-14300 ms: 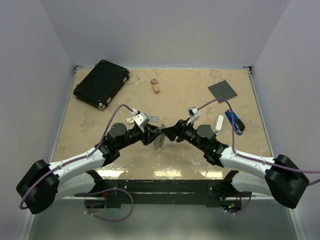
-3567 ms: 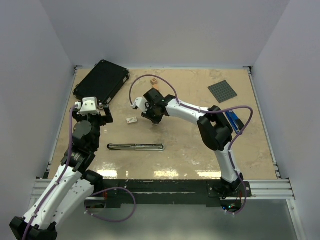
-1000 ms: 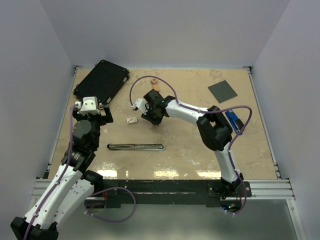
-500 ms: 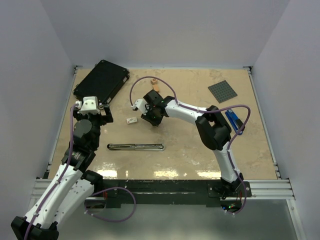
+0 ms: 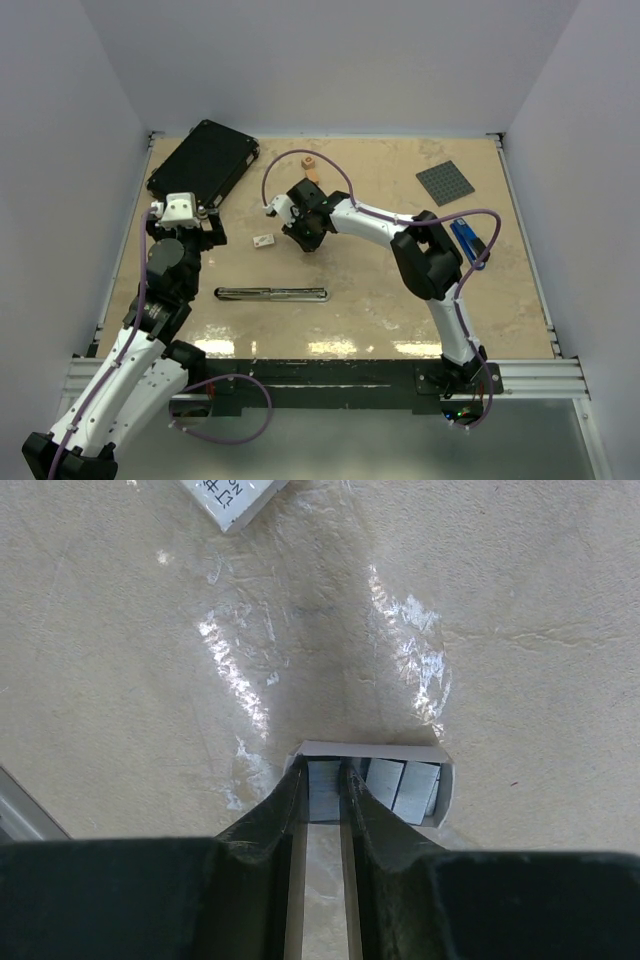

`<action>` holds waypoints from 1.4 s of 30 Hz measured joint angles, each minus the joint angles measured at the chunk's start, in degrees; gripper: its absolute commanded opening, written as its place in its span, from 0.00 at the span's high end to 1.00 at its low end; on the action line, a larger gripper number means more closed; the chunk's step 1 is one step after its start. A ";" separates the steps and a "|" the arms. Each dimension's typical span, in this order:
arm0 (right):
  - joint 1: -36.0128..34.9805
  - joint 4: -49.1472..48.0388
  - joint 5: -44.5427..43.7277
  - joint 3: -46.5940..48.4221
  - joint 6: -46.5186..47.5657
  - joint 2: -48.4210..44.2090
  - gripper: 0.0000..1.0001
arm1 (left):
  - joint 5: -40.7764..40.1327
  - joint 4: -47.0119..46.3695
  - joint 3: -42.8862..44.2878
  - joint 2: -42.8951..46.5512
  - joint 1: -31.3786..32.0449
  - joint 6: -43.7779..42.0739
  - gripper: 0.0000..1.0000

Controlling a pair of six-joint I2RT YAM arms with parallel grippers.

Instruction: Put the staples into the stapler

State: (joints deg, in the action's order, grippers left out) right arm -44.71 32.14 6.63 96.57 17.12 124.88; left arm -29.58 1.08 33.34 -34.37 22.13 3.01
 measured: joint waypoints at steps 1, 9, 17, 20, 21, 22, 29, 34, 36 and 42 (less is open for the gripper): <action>0.02 0.00 0.07 0.00 -0.28 0.00 0.89 | 0.02 0.00 0.00 0.00 0.00 0.00 0.04; -0.02 -0.04 -0.17 -0.50 -2.21 -2.43 0.89 | 0.04 0.00 0.00 0.15 -0.28 0.02 0.04; -0.02 -1.97 -2.23 -2.80 -4.50 -9.55 0.89 | 0.28 1.01 0.22 0.24 -0.37 0.46 0.04; -0.02 -3.45 -3.54 -7.13 -6.27 -13.14 0.89 | 0.37 1.29 0.22 0.24 -0.37 0.48 0.04; 0.00 -3.91 -4.07 -9.09 -7.02 -14.47 0.88 | 0.42 1.29 0.22 0.24 -0.37 0.48 0.04; 0.02 -4.35 -4.33 -11.54 -7.96 -15.93 0.88 | 0.46 1.29 0.24 0.24 -0.37 0.48 0.04; 0.04 -5.14 -5.64 -25.75 -12.61 -20.46 0.87 | 0.98 1.29 0.31 0.00 -0.37 0.72 0.04; 0.04 -5.01 -5.92 -30.10 -14.34 -20.44 0.80 | 1.20 1.29 0.31 -0.35 -0.37 0.87 0.04; 0.04 -5.22 -6.51 -30.12 -14.73 -20.24 0.70 | 1.31 1.29 0.31 -0.52 -0.37 0.87 0.04; 0.02 -4.44 -8.24 -29.42 -15.65 -19.69 0.58 | 1.33 1.31 0.31 -0.61 -0.37 0.87 0.04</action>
State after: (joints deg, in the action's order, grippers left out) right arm -44.69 27.70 -1.61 67.16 1.48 105.19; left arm -28.25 2.39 33.65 -34.98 21.76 3.88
